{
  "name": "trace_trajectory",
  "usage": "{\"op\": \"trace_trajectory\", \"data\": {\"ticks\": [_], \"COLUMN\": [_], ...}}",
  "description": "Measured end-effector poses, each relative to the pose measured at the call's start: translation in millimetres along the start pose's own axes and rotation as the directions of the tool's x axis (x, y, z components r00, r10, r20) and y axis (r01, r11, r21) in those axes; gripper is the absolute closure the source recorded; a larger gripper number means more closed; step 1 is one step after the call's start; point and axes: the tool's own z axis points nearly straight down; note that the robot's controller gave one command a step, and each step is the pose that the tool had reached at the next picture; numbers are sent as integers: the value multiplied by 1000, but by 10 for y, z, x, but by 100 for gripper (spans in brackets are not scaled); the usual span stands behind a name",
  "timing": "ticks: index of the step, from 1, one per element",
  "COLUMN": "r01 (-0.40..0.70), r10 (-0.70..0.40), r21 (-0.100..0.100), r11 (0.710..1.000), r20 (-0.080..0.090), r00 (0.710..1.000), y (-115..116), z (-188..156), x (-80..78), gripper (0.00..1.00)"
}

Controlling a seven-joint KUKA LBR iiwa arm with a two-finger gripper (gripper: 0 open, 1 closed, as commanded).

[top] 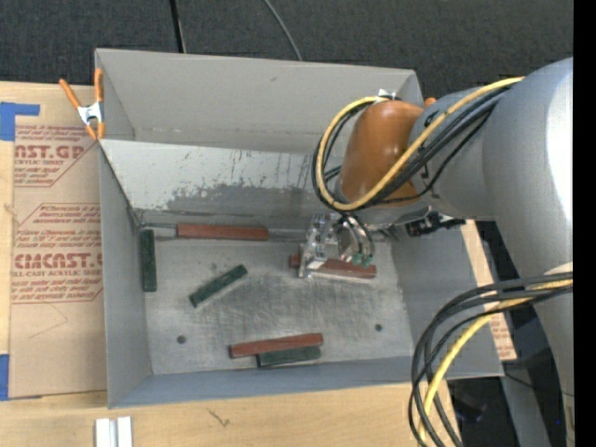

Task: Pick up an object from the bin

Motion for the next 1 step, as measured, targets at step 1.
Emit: {"op": "trace_trajectory", "data": {"ticks": [1], "r01": [0], "r10": [0], "r21": [0], "r11": [1000], "r20": [0], "r00": [1000], "y": [0], "z": [0], "x": [0], "gripper": [100]}}
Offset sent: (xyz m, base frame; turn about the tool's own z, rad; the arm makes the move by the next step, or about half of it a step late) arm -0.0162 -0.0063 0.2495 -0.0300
